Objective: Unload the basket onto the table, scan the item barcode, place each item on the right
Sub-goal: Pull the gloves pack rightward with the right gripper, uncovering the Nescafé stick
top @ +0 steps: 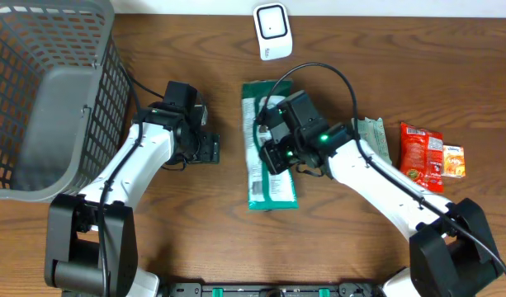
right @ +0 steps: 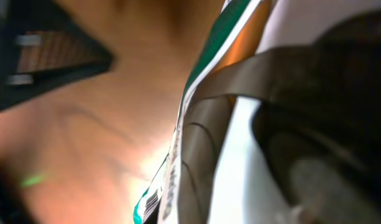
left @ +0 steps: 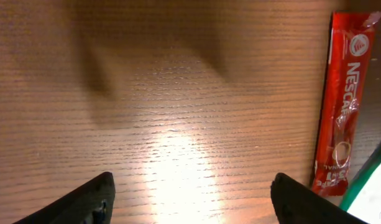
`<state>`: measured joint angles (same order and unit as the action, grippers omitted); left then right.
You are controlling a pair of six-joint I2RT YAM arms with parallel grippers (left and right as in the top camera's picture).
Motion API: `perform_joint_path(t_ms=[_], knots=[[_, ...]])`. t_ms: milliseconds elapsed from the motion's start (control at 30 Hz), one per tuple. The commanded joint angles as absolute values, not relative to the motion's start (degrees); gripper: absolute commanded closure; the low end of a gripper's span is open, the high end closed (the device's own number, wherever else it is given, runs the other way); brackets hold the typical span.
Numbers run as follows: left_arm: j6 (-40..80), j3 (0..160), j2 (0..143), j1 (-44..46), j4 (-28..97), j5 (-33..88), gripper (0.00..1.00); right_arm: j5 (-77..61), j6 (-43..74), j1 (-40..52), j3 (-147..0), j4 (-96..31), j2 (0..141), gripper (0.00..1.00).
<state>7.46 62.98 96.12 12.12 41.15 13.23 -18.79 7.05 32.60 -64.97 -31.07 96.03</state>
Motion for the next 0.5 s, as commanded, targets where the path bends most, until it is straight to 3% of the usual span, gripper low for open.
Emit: perform_joint_path(t_ms=[0,233,467], knots=[[7.31,62.74,96.23,12.19,41.34,11.94,0.18,-13.13,5.43,30.92,-64.93,-31.66,95.24,0.99],[7.31,62.74,96.23,12.16,41.3,11.94,0.18,-12.25,-4.16,29.93,-64.9,-32.77,95.26,0.99],[12.97,62.74,96.23,12.19,40.07,11.22,0.18,-0.47,-7.4,29.98,-64.9,-36.32,95.26,0.99]])
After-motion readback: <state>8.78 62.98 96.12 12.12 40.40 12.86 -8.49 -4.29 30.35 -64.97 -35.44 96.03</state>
